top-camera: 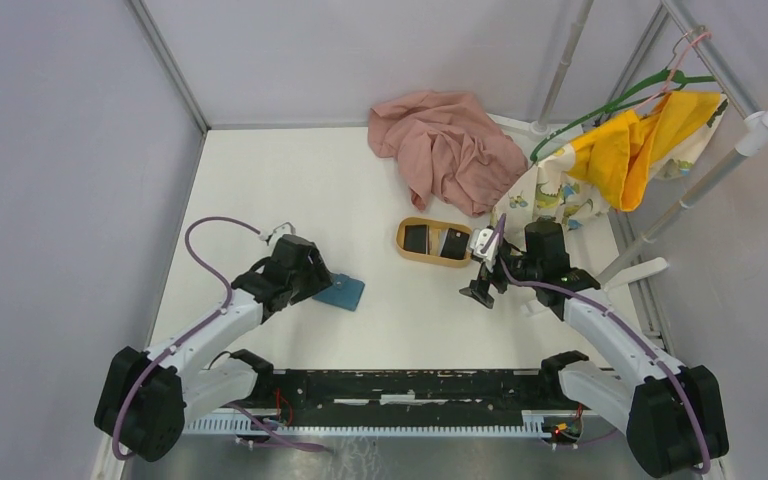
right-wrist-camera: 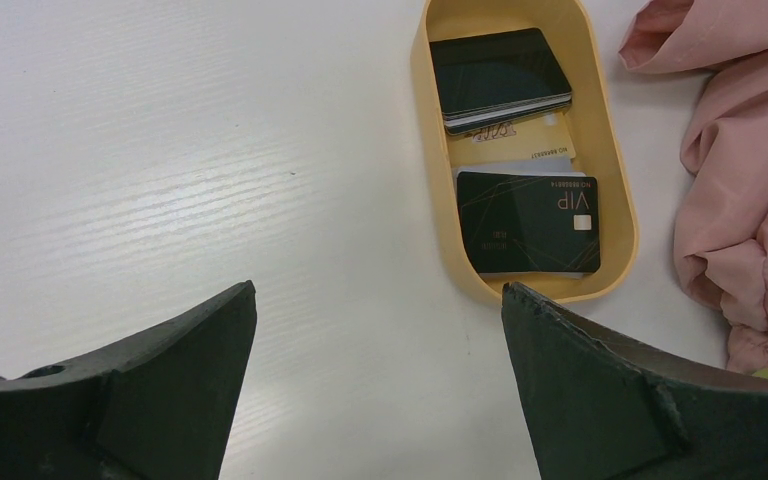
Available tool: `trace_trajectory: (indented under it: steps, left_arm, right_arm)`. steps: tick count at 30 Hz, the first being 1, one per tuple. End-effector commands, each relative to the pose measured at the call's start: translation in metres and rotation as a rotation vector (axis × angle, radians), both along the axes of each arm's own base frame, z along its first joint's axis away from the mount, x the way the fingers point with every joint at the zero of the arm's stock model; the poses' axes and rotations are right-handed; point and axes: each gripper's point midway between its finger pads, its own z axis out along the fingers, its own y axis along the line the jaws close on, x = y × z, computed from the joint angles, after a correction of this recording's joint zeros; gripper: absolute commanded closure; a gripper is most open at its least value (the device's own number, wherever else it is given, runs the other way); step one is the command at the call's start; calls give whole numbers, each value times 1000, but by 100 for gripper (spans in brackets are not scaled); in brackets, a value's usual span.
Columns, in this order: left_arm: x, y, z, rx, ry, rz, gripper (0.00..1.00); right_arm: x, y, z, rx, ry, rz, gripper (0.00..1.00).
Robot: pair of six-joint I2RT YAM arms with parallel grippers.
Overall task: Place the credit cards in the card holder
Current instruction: Move the card holder to the center of the board.
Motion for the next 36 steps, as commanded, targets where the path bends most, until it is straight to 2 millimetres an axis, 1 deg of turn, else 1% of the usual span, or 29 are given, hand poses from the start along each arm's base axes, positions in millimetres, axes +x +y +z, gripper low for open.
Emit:
trace_trajectory:
  steps: [1,4,7,9,11,12,14,16,17,18,21,22,24,26,29,30,31,32,33,35,36]
  left_arm:
    - [17,0,1,77,-98,-87,30]
    - [21,2,-5,115,-117,-123,31]
    - [22,8,-14,182,-77,-147,39]
    - [21,-5,-21,141,-61,-203,46]
    - [18,-19,-28,86,-48,-257,51]
    - [17,-26,-31,60,-44,-284,55]
    - [14,-37,-35,15,-35,-334,70]
    - [9,-53,-36,-31,-44,-397,84]
    - [7,-60,-35,-38,-54,-425,92]
    - [6,-70,-31,-44,-82,-456,97]
    - [-6,-110,-23,-37,-161,-578,98]
    - [-10,-123,-21,-22,-187,-616,98]
    - [-21,-145,-21,10,-222,-686,98]
    - [-33,-160,-25,36,-241,-746,98]
    - [-48,-178,-30,29,-269,-795,98]
    - [-52,-184,-29,17,-282,-809,98]
    - [-55,-191,-27,6,-296,-820,98]
    - [-57,-198,-24,0,-310,-833,98]
    - [-58,-204,-22,1,-321,-839,98]
    - [-58,-217,-16,-6,-339,-856,98]
    - [-59,-222,-18,-1,-334,-865,98]
  right_arm:
    - [4,8,9,10,-22,33,2]
    - [3,9,4,-1,3,44,2]
    - [3,10,3,-6,7,47,2]
    - [2,10,2,-7,7,48,2]
    - [2,10,2,-6,7,49,2]
    - [1,10,2,-3,6,53,2]
    - [-2,12,3,9,9,72,2]
    - [-8,17,3,24,6,113,2]
    - [-13,21,2,26,0,150,2]
    - [-21,26,2,31,-9,205,2]
    - [-50,40,-3,57,-66,376,2]
    - [-60,43,-4,70,-114,444,2]
    - [-78,43,-13,81,-194,549,2]
    - [-87,43,-18,79,-251,614,2]
    - [-89,45,-17,75,-249,633,2]
    - [-88,46,-17,78,-239,629,8]
    - [-84,50,-15,84,-240,613,16]
    - [-82,53,-15,93,-211,582,28]
    - [-79,55,-16,91,-195,563,36]
    - [-78,60,-16,94,-175,562,44]
    - [-80,63,-17,91,-167,571,47]
